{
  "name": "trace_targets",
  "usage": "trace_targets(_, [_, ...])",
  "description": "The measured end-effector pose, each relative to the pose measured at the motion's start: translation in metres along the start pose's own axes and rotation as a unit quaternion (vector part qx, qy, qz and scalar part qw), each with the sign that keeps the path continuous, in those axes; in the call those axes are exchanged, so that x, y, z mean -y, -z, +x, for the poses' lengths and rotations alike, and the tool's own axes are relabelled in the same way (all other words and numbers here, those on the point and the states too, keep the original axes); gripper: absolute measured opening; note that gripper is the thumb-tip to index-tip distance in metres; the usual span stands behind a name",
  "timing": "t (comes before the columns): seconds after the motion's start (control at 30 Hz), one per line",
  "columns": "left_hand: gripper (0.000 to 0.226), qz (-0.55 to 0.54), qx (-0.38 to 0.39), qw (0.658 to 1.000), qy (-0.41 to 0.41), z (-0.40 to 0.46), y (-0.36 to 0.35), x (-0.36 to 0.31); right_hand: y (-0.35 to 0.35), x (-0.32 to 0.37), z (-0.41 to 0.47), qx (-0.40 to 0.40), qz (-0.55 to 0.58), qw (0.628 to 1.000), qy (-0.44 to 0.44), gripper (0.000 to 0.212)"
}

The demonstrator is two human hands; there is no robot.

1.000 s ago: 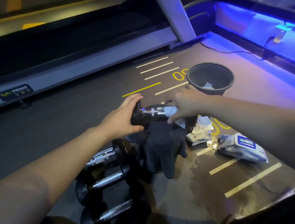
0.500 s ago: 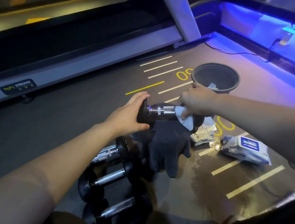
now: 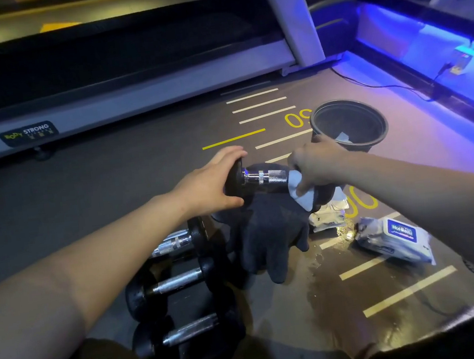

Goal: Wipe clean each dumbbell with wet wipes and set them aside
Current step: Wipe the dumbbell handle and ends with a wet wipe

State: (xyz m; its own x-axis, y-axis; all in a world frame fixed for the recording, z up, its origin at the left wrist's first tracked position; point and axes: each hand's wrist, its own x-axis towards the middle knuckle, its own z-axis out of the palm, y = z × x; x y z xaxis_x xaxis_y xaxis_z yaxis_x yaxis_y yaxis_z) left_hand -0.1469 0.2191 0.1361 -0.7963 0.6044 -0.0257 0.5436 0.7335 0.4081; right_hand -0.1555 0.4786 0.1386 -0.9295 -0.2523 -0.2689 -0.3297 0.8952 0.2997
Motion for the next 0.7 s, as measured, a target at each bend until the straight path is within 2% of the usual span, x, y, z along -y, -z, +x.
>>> trace_targets(0.1, [0.093,-0.004,0.001,1.000,-0.001,0.001,0.001,0.000,-0.014,0.005,-0.005,-0.051,-0.032,0.998,-0.032,0.054])
trace_targets(0.23, [0.092,-0.012,-0.001,1.000,0.000,0.000,0.002,0.000,-0.017,0.006,-0.005,-0.055,-0.031,0.997,-0.040,0.056])
trace_targets(0.43, [0.094,-0.007,-0.003,1.000,0.007,0.000,0.001,-0.003,0.003,0.003,-0.001,0.016,0.042,0.999,-0.018,0.051])
trace_targets(0.6, [0.094,-0.002,-0.005,1.000,0.002,-0.002,-0.001,-0.003,0.017,-0.003,0.000,0.088,0.129,0.988,0.002,0.038])
trace_targets(0.7, [0.093,-0.001,-0.005,1.000,0.005,-0.001,-0.001,-0.002,0.009,0.002,-0.001,0.020,0.078,0.997,-0.006,0.042])
